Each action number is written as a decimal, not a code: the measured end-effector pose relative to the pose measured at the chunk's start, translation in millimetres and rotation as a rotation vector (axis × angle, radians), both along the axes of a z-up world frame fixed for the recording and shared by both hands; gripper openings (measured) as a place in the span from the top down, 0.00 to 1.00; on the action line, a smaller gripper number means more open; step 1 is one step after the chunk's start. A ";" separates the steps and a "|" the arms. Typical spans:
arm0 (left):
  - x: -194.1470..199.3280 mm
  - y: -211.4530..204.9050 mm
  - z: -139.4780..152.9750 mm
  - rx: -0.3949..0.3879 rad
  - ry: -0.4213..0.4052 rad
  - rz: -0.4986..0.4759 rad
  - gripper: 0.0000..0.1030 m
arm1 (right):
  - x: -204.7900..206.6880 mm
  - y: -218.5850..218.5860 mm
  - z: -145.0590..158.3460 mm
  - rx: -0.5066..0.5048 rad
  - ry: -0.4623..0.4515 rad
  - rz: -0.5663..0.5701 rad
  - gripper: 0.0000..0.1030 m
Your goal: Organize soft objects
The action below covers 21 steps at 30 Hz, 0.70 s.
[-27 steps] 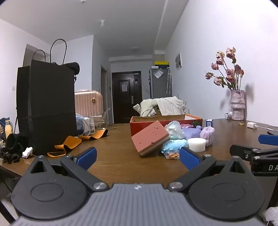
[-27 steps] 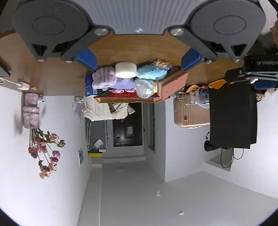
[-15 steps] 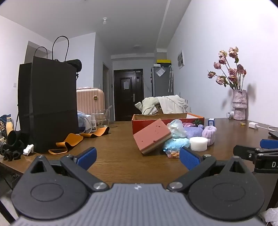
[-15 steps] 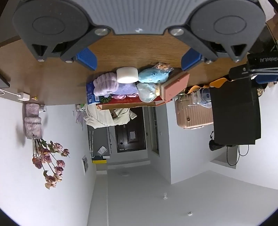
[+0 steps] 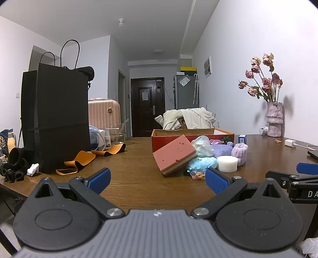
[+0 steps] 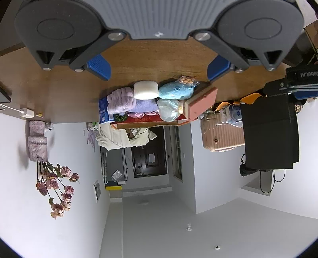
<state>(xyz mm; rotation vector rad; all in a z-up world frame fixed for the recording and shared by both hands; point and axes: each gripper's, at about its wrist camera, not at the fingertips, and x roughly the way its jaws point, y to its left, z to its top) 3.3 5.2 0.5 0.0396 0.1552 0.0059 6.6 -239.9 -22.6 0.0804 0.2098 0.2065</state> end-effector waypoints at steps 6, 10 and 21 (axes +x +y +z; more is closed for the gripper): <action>-1.3 -2.7 -0.4 0.007 -0.001 -0.002 0.00 | -0.8 -0.6 0.1 0.002 -0.011 -0.003 0.00; -1.4 -3.9 0.1 0.005 0.004 -0.001 0.00 | -2.7 -0.3 -0.4 -0.007 -0.012 -0.003 0.00; -1.2 -5.9 1.3 0.005 0.008 -0.005 0.00 | -2.9 -0.2 -0.1 -0.006 -0.009 -0.004 0.00</action>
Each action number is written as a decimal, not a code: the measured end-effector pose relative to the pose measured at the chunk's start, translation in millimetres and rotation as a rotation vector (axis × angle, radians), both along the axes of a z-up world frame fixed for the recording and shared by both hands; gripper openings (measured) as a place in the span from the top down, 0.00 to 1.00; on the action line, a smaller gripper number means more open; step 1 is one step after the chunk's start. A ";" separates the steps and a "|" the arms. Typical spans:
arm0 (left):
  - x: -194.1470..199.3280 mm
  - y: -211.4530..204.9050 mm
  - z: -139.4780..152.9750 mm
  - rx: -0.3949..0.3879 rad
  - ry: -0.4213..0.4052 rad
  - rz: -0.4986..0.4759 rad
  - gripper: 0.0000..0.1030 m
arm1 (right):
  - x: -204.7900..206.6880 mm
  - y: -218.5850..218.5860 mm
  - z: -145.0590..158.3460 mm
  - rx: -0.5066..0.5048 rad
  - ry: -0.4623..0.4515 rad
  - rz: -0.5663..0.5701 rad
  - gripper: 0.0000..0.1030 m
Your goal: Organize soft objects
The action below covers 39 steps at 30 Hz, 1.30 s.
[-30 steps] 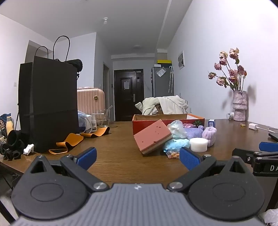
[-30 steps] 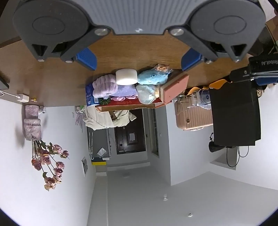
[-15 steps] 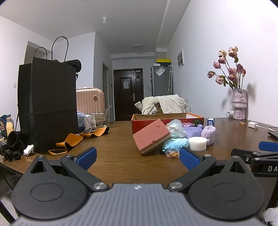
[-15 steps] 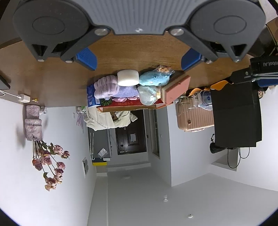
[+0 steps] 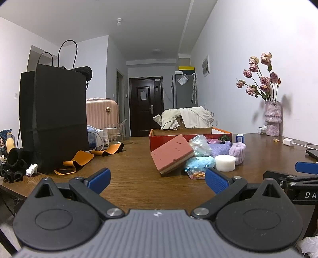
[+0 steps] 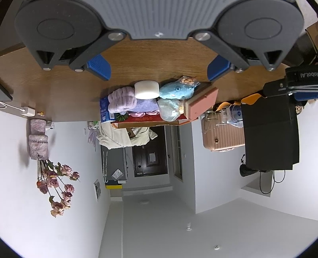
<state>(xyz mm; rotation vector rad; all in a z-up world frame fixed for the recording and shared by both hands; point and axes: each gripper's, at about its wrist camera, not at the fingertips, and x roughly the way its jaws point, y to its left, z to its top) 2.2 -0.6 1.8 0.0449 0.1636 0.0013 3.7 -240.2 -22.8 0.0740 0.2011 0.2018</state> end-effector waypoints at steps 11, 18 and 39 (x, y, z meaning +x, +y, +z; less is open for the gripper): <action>-1.3 -0.7 0.6 0.004 0.001 -0.004 0.00 | -0.9 -0.8 0.0 0.001 0.003 -0.001 0.00; -1.1 -1.8 0.6 0.001 0.003 -0.006 0.00 | -1.2 -0.9 -0.2 0.001 0.005 -0.002 0.00; -1.1 -2.9 -0.4 -0.004 0.008 -0.006 0.00 | -2.5 0.1 -0.3 -0.001 0.003 -0.005 0.00</action>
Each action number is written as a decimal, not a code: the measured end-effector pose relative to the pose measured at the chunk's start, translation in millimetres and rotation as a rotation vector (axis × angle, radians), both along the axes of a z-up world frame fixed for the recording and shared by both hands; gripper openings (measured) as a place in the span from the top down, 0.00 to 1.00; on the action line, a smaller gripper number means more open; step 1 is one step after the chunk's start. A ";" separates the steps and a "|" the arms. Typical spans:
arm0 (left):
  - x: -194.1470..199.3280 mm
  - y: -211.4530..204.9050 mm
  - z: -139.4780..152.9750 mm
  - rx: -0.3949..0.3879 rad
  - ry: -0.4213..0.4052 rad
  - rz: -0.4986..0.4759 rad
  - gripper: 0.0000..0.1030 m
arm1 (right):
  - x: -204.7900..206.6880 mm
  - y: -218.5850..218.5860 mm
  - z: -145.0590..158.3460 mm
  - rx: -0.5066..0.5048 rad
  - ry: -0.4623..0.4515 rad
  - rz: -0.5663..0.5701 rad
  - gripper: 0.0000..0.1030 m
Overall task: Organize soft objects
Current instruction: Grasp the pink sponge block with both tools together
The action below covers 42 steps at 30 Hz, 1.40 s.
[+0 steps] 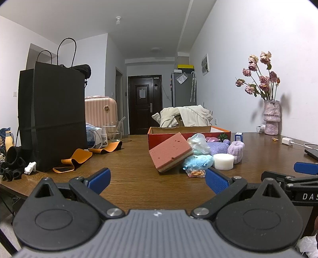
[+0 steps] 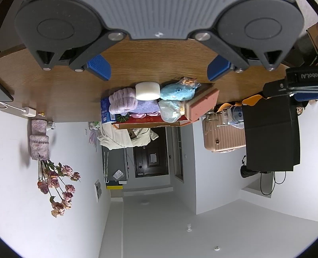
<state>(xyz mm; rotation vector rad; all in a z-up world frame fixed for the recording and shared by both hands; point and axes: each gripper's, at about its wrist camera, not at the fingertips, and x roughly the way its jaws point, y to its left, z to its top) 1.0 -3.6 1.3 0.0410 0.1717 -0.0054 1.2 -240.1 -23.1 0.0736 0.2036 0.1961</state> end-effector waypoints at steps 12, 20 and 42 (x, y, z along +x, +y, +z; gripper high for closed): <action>17.6 6.2 10.8 -0.019 0.028 0.013 0.00 | 16.4 -0.8 13.3 -0.002 -0.008 -0.004 0.00; 69.7 17.0 24.8 -0.070 0.120 0.025 0.00 | 58.3 3.8 34.6 0.021 0.039 0.069 0.00; 253.6 75.0 -8.5 -0.485 0.423 -0.176 0.48 | 243.2 79.9 34.9 0.113 0.264 0.275 0.70</action>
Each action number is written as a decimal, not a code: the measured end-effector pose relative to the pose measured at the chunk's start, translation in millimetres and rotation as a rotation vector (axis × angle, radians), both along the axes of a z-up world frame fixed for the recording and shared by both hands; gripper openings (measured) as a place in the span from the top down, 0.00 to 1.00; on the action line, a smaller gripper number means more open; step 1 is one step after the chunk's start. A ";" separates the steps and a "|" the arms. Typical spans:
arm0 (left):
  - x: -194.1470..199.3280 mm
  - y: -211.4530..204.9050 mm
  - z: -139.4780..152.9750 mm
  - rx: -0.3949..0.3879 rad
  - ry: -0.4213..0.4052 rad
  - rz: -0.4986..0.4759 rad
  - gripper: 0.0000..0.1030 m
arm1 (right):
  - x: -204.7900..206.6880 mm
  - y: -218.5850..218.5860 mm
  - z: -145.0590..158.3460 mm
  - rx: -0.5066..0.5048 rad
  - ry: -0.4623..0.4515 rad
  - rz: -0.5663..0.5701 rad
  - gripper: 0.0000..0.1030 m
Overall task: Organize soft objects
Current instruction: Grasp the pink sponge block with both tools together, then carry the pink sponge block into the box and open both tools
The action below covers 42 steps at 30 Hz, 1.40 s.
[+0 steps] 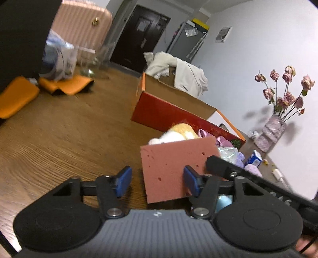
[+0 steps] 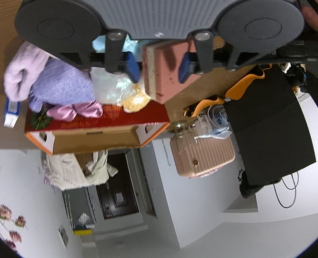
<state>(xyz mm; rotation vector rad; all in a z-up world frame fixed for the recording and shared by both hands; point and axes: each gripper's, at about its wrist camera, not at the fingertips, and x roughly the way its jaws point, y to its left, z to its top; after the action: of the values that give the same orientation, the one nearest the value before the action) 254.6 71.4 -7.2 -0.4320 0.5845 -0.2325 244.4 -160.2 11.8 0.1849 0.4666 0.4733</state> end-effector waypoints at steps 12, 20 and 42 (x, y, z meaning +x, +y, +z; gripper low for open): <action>-63.4 -20.3 35.1 0.000 -0.039 -0.090 0.56 | -61.3 -22.5 24.0 0.027 -0.028 0.002 0.73; -103.1 -47.1 13.4 0.053 0.020 -0.136 0.53 | -111.1 -62.6 -13.4 0.131 0.146 -0.049 0.72; -18.3 -44.5 66.0 -0.008 -0.080 -0.131 0.63 | -38.5 -66.6 28.3 0.112 0.061 -0.062 0.76</action>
<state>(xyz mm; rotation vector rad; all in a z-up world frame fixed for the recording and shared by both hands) 236.2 27.0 58.9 -0.3908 0.5343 -0.3758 206.0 -226.8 40.1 0.3217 0.4928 0.4341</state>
